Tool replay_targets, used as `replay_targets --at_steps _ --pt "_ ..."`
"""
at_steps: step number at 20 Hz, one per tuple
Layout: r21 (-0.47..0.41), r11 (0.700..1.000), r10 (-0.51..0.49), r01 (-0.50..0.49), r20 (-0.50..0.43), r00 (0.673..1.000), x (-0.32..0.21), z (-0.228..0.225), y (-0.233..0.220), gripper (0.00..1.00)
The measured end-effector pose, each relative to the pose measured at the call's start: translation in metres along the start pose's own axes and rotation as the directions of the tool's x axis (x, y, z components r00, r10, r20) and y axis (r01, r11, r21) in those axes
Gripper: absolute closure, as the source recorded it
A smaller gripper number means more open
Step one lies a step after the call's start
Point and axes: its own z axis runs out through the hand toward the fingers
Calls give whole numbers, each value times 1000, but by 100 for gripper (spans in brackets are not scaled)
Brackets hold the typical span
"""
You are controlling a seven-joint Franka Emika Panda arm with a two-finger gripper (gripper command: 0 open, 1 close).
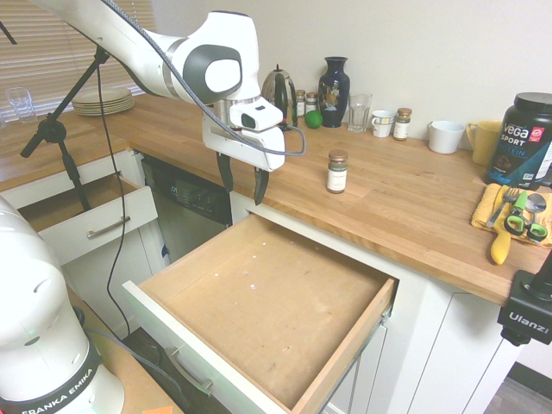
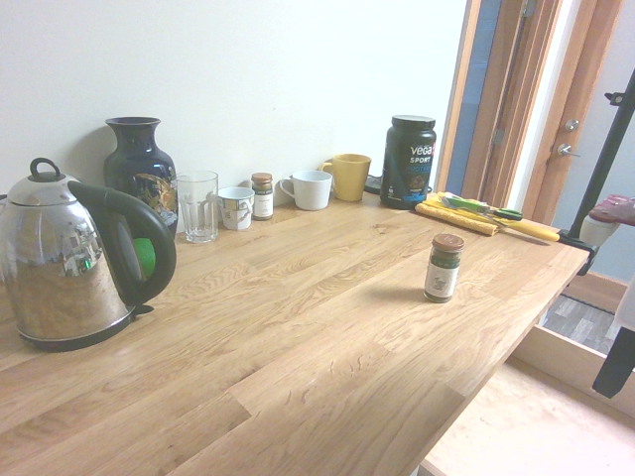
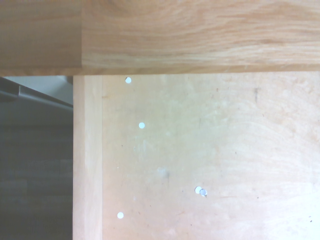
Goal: Put seasoning jar in the drawer
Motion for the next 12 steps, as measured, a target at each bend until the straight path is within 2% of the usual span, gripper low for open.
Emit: replay_targets --at_steps 4,12 --pt "13 1000 7 -7 -18 1000 9 -2 -1 0" --pt "20 998 53 -52 -25 998 101 8 -31 0"
